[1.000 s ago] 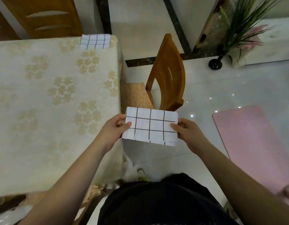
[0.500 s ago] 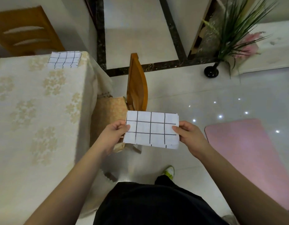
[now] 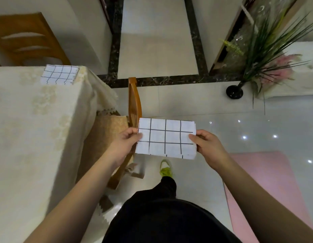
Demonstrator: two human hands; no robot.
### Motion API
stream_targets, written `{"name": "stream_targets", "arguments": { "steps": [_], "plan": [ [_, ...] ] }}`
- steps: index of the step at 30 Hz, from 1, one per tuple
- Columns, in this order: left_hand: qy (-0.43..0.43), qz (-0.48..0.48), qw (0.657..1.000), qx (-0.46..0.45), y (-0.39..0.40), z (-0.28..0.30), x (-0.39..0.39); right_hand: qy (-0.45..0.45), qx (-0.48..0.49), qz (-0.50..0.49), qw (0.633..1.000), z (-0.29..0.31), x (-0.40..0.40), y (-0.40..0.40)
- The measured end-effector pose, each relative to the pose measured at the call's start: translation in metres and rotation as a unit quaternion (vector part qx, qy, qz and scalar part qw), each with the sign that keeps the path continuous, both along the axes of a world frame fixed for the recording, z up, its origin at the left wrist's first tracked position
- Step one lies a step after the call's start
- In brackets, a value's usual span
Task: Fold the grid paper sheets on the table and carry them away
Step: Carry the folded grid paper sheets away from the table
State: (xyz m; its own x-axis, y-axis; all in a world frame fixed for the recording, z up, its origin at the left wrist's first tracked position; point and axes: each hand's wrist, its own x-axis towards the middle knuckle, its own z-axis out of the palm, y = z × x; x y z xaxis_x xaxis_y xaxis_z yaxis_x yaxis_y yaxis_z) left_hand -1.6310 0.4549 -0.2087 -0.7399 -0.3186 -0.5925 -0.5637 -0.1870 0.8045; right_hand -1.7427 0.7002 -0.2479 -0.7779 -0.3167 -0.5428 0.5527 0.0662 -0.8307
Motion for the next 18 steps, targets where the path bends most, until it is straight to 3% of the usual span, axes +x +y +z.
{"name": "stream_targets", "arguments": {
  "steps": [9, 18],
  "plan": [
    [0.006, -0.009, 0.999, -0.051, -0.034, -0.012, -0.081, 0.009, 0.021, 0.074, 0.997, 0.003, -0.112, -0.034],
    [0.011, 0.062, 0.997, -0.045, -0.042, -0.003, -0.155, 0.028, 0.031, 0.122, 0.992, 0.013, -0.214, -0.075]
  ]
}}
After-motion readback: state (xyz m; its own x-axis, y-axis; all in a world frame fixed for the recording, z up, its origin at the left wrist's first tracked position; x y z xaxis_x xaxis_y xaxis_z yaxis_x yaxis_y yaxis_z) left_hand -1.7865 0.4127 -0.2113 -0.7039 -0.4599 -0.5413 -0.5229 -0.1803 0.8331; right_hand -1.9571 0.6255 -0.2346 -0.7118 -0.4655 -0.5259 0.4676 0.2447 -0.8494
